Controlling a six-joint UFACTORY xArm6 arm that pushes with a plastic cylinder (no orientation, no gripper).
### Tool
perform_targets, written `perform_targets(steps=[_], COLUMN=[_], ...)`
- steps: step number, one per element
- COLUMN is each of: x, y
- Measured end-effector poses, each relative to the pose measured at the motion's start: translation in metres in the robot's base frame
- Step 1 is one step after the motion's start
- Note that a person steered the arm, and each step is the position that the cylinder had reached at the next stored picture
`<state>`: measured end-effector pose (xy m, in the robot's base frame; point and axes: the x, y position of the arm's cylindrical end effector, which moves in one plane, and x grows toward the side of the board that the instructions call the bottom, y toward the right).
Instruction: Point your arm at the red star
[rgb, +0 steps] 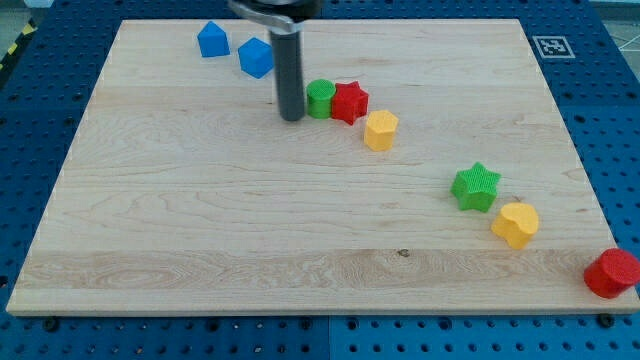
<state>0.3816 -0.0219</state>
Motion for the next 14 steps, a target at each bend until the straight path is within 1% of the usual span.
perform_targets(steps=[1,2,3,4,5,6,7,8,9,10,11,12,14], x=[-0.006,-0.017,-0.017,-0.011,-0.001,-0.010,-0.052,-0.121,-0.137,-0.190,-0.191,-0.190,-0.187], y=[0.033,0.025,0.007,0.001,-0.019,-0.083,-0.177,-0.276,-0.283,-0.273,-0.269,-0.181,0.063])
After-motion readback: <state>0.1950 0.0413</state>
